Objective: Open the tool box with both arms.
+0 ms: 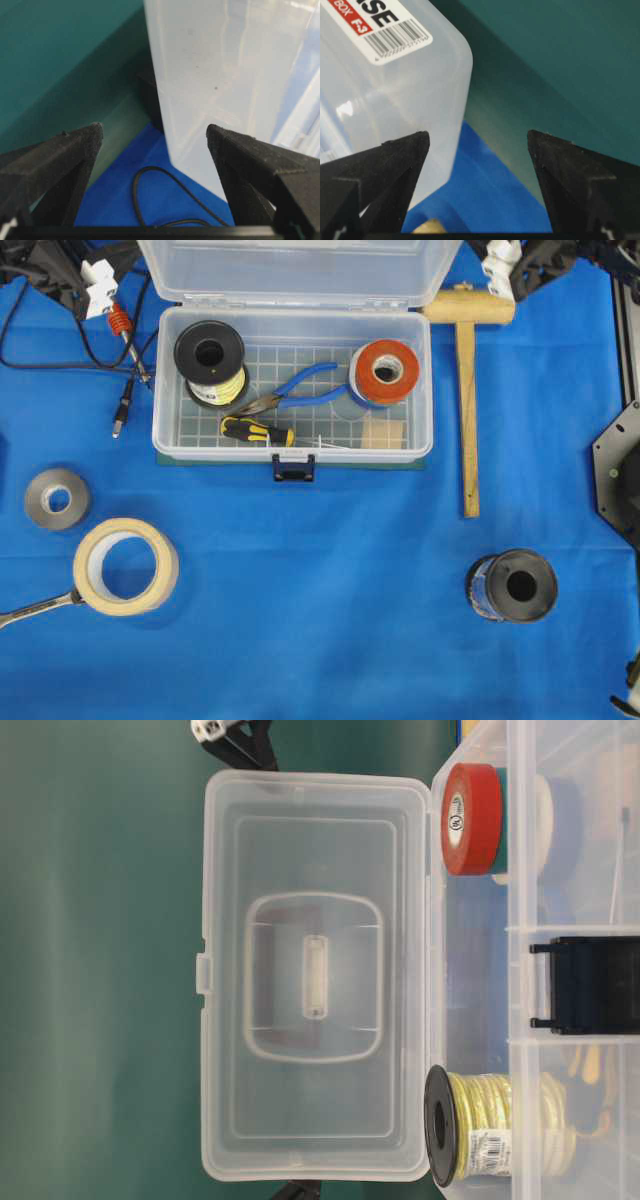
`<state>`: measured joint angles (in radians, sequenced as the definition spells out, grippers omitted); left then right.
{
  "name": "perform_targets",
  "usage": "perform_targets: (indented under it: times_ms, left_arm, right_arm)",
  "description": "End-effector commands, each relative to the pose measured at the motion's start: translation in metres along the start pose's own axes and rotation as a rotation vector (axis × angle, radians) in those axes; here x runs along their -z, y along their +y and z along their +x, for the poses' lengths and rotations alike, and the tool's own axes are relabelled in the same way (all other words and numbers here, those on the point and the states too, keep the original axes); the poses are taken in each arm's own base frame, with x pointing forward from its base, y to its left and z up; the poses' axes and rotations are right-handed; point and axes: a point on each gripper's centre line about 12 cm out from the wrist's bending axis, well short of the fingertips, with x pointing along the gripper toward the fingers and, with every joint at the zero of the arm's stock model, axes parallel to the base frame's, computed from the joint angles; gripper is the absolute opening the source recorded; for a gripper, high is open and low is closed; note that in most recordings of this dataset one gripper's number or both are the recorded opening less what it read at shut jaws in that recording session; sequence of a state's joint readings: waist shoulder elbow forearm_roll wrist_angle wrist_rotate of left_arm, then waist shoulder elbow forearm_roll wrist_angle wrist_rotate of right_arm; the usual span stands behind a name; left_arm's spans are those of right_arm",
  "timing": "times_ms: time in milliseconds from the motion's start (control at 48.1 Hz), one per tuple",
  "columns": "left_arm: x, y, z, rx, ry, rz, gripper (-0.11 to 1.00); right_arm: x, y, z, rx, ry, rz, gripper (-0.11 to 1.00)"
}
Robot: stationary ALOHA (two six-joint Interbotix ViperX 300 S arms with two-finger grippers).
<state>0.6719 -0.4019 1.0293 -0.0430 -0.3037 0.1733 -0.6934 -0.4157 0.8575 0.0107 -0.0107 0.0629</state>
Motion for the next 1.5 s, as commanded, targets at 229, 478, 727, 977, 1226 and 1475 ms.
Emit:
perform_targets:
  times_ms: [229, 478, 727, 977, 1226, 1475]
  left_arm:
    - [-0.017, 0.01, 0.01, -0.027, -0.032, -0.01, 0.87]
    - [-0.013, 0.016, 0.012, -0.045, -0.016, -0.025, 0.87]
    - [-0.003, 0.024, 0.005, -0.068, 0.041, -0.043, 0.87]
    - [0.008, 0.039, -0.019, -0.13, 0.043, -0.06, 0.87]
    - [0.017, 0.046, -0.04, -0.166, 0.056, -0.072, 0.87]
    - [0.019, 0.043, -0.043, -0.159, 0.061, -0.087, 0.87]
  right_arm:
    - [-0.001, -0.006, 0.028, 0.018, 0.043, 0.01, 0.83]
    - [0.002, -0.013, 0.029, 0.039, 0.065, 0.023, 0.83]
    - [0.007, -0.023, 0.02, 0.066, 0.08, 0.037, 0.83]
    - [0.015, -0.035, -0.008, 0.104, 0.052, 0.061, 0.83]
    - [0.022, -0.041, -0.035, 0.132, 0.034, 0.074, 0.83]
    - [0.022, -0.039, -0.041, 0.129, 0.019, 0.088, 0.83]
